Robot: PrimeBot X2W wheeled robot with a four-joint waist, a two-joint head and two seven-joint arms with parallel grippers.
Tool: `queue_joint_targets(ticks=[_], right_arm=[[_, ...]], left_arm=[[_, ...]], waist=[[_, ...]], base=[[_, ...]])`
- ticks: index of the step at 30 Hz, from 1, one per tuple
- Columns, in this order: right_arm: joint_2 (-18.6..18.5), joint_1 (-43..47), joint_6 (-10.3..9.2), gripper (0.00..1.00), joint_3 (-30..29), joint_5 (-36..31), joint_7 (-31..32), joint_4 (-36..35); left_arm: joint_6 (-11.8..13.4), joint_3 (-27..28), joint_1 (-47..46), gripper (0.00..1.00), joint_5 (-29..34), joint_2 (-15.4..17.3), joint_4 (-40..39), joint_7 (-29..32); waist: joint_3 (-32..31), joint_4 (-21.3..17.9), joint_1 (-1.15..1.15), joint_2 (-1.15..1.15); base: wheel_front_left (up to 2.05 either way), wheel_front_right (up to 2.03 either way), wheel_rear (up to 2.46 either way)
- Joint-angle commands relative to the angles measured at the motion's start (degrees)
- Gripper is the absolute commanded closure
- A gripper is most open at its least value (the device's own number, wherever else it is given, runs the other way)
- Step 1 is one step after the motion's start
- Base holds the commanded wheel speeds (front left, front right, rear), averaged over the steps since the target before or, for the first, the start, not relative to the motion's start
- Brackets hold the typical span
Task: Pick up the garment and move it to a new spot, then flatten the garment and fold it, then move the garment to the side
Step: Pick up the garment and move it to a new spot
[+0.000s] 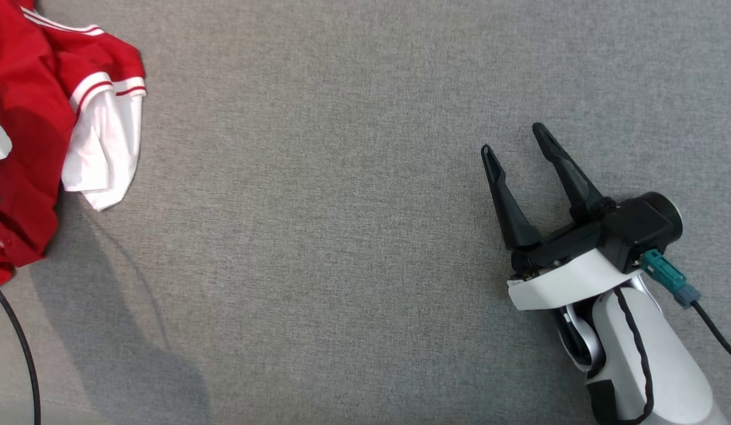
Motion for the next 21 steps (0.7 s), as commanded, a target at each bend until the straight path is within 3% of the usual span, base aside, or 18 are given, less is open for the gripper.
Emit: queue_joint_targets(ticks=[1,16,21], right_arm=[[-0.4,1.5,-0.03,0.0,0.1,0.3,0.3,1.1],[0.7,3.9,-0.03,0.0,-0.2,2.9,0.1,3.2],[1.0,5.5,-0.03,0.0,-1.6,3.9,0.1,3.4]], left_arm=[[0.1,0.2,-0.6,1.0,-0.4,0.5,0.0,-1.6],[-0.4,-0.5,1.8,1.0,-2.3,1.8,-6.8,-16.0],[-0.3,-2.4,4.2,1.0,-5.6,2.0,-15.6,-19.5]], waist=[[-1.7,0.5,0.0,0.0],[-13.7,1.4,0.0,0.0],[-18.3,0.9,0.0,0.0]], base=[[0.0,0.0,0.0],[0.0,0.0,0.0],[0.0,0.0,0.0]])
